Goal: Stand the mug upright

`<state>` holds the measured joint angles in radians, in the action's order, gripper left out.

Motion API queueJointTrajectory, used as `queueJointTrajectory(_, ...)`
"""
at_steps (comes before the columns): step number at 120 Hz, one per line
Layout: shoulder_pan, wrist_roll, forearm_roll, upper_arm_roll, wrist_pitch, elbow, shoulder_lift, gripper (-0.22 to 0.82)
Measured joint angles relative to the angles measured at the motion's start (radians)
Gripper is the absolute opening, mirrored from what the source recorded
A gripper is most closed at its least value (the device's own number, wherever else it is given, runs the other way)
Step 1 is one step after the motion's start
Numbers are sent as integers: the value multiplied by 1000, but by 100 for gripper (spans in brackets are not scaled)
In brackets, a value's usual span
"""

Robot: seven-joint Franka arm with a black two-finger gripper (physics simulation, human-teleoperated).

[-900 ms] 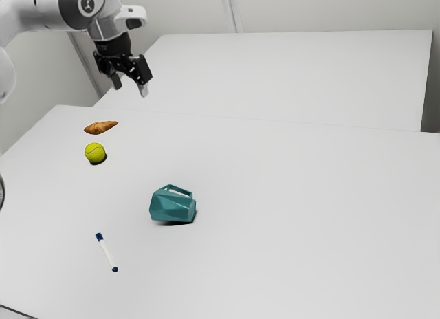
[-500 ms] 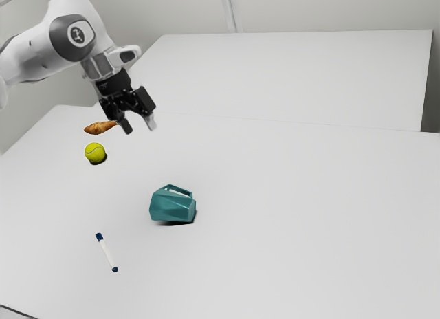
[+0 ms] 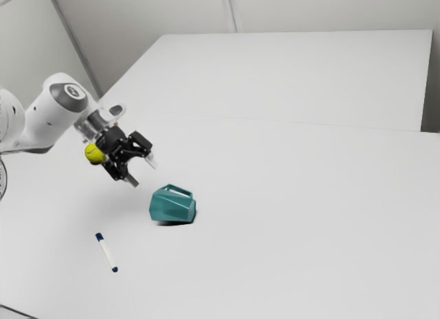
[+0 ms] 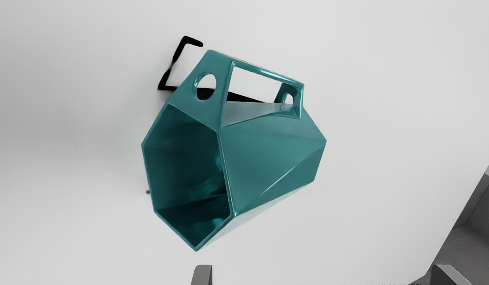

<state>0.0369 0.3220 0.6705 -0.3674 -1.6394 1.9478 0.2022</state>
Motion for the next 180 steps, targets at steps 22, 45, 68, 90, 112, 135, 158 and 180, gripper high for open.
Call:
queueJointTrajectory(22,-17,63,32,8,-14,12,69,60)
queueJointTrajectory(45,-32,131,67,18,-36,12,127,60)
queueJointTrajectory(68,-31,183,118,44,-50,18,159,60)
queueJointTrajectory(90,-31,219,158,56,-55,36,156,55)
queueJointTrajectory(112,-31,245,188,64,-52,45,138,36)
queueJointTrajectory(135,-31,264,197,66,-49,45,128,16)
queueJointTrajectory(158,-30,273,203,80,-48,42,118,1)
queueJointTrajectory(180,-31,279,210,90,-51,38,118,-10)
